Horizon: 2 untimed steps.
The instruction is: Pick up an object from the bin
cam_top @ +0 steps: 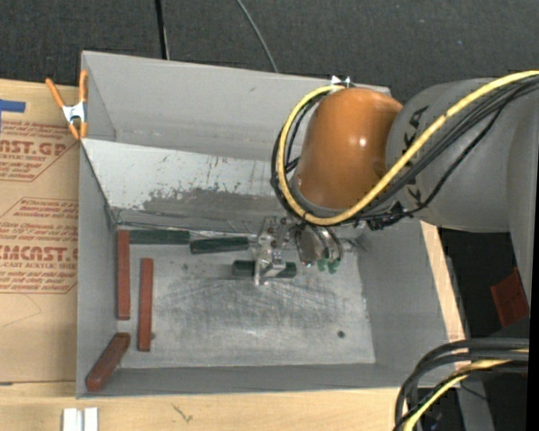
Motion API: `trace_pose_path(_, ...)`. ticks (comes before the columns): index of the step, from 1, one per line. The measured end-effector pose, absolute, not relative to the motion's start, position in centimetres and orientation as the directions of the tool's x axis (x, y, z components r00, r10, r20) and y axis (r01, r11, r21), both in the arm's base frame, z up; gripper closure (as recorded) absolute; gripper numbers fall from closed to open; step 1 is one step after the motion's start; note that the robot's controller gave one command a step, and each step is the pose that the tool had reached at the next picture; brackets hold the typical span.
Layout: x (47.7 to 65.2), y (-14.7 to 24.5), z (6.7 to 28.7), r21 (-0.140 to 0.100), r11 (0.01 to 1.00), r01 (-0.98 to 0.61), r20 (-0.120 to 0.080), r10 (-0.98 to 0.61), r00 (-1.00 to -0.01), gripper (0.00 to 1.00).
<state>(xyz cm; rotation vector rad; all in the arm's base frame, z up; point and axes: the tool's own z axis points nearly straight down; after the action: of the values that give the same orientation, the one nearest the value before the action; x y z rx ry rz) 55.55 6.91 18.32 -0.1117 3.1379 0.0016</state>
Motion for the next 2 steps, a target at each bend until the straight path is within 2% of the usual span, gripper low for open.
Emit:
trace_pose_path(1, 55.6, 6.9, 18.3, 0.001, 0.997, -0.071, -0.002, -0.071, -0.997, 1.0)
trace_pose_path(2, 57.2, 5.6, 12.4, 0.0, 0.993, -0.116, -0.008, -0.116, -0.993, 1.0)
